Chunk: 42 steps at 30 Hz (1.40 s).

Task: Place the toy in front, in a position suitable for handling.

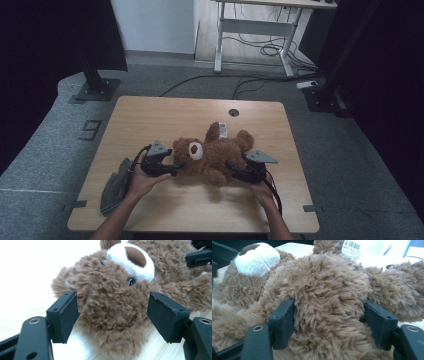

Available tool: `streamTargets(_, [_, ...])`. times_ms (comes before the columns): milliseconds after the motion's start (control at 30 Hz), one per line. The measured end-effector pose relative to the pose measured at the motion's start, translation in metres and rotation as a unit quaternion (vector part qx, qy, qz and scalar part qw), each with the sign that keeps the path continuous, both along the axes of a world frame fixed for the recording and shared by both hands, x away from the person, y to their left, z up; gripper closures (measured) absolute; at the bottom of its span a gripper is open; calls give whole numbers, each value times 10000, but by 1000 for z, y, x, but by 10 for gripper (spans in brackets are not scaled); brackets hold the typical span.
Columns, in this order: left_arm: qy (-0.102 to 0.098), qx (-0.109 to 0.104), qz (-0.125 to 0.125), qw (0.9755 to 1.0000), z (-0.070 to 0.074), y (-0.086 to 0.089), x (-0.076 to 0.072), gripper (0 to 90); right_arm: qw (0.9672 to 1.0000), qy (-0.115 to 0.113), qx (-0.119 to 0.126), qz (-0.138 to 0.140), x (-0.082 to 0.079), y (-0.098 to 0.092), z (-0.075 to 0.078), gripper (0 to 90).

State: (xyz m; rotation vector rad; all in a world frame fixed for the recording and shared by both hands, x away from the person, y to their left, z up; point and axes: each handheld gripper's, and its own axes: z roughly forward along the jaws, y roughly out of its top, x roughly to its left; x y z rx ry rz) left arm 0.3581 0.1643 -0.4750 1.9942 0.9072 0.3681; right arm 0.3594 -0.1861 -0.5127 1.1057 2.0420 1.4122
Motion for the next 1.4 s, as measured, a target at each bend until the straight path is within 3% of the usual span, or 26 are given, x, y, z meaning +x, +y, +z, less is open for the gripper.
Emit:
streamTargets(100, [-137, -54, 110, 9998, 8, 11, -8, 240, 10000, -2, 18, 3, 0, -1, 0, 299])
streamTargets(167, [-211, -81, 312, 9993, 14, 25, -18, 234, 10000, 28, 92, 11, -1, -3, -1, 292])
streamTargets(433, [-192, 64, 648, 9977, 21, 63, -45, 256, 9999, 31, 129, 24, -6, -3, -5, 287])
streamTargets(467, [-150, 162, 828, 9963, 20, 77, -51, 258, 9999, 70, 136, 31, -6, -3, -6, 291])
streamTargets(500, [-150, 162, 828, 9963, 20, 77, -51, 258, 9999, 70, 136, 31, -6, -3, -6, 291])
streamTargets(533, [-60, 258, 1022, 9944, 16, 90, -55, 258, 9998, 106, 143, 71, -6, -4, -6, 307])
streamTargets(567, [-60, 258, 1022, 9944, 16, 90, -55, 260, 9998, 106, 143, 71, -6, -4, -6, 307])
streamTargets(600, [60, 326, 1223, 9919, 11, 103, -59, 261, 9997, 148, 155, 104, -6, -4, -6, 331])
streamTargets(700, [181, 331, 1420, 9892, 4, 119, -66, 262, 9996, 191, 187, 132, -6, -4, -6, 373])
streamTargets(833, [301, 324, 1453, 9884, -4, 127, -73, 253, 9994, 227, 210, 143, -5, -5, -7, 392])
streamTargets(1100, [478, 440, 1659, 9840, -26, 138, -74, 262, 9992, 285, 218, 174, -6, -6, -7, 398])
streamTargets(1400, [617, 482, 1599, 9840, -41, 138, -68, 353, 9990, 294, 287, 169, -10, -7, -11, 398])
